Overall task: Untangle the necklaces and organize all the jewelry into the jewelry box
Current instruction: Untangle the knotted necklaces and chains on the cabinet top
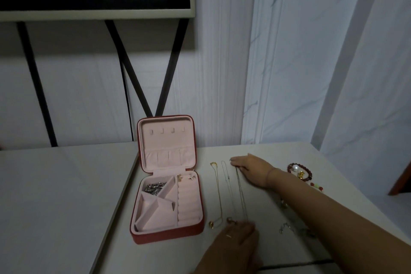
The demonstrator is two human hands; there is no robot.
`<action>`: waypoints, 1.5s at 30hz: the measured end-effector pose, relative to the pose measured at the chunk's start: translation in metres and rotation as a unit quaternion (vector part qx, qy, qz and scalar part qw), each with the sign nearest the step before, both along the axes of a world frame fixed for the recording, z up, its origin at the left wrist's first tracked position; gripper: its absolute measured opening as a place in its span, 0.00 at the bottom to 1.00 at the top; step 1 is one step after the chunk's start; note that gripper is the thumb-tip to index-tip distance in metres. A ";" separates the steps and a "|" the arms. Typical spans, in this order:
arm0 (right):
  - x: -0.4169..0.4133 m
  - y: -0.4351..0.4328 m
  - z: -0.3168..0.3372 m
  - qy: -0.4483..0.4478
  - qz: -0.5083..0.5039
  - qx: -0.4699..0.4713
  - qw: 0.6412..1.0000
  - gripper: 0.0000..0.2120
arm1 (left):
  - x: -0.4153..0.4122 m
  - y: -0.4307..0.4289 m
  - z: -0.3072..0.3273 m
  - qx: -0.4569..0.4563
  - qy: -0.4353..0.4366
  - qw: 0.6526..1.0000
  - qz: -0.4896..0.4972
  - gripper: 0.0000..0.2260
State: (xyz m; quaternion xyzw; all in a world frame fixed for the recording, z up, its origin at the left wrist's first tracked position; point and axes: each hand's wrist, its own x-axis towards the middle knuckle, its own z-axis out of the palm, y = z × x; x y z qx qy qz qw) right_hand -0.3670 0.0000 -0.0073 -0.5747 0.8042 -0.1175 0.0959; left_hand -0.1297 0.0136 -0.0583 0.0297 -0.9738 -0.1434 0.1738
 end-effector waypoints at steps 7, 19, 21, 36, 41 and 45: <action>-0.001 -0.018 0.000 -0.017 -0.006 0.014 1.000 0.21 | -0.001 0.004 0.013 0.000 -0.023 1.000 0.017 0.24; 0.016 0.131 0.046 -0.092 -0.101 -0.187 0.973 0.12 | -0.018 0.007 0.040 0.030 0.061 0.994 0.081 0.18; 0.029 0.161 0.044 -0.105 -0.107 -0.174 0.973 0.14 | -0.026 0.013 0.040 0.046 0.057 0.993 0.096 0.21; 0.055 0.206 -0.005 -0.061 -0.134 -0.133 0.980 0.12 | -0.061 0.050 0.041 0.043 -0.022 0.980 0.191 0.13; 0.055 0.203 0.001 -0.074 -0.136 -0.125 0.980 0.08 | -0.060 0.052 0.041 0.024 -0.044 0.981 0.188 0.12; 0.054 0.192 0.029 -0.266 -0.121 -0.197 0.936 0.07 | -0.064 0.054 0.043 0.196 0.034 0.972 0.129 0.08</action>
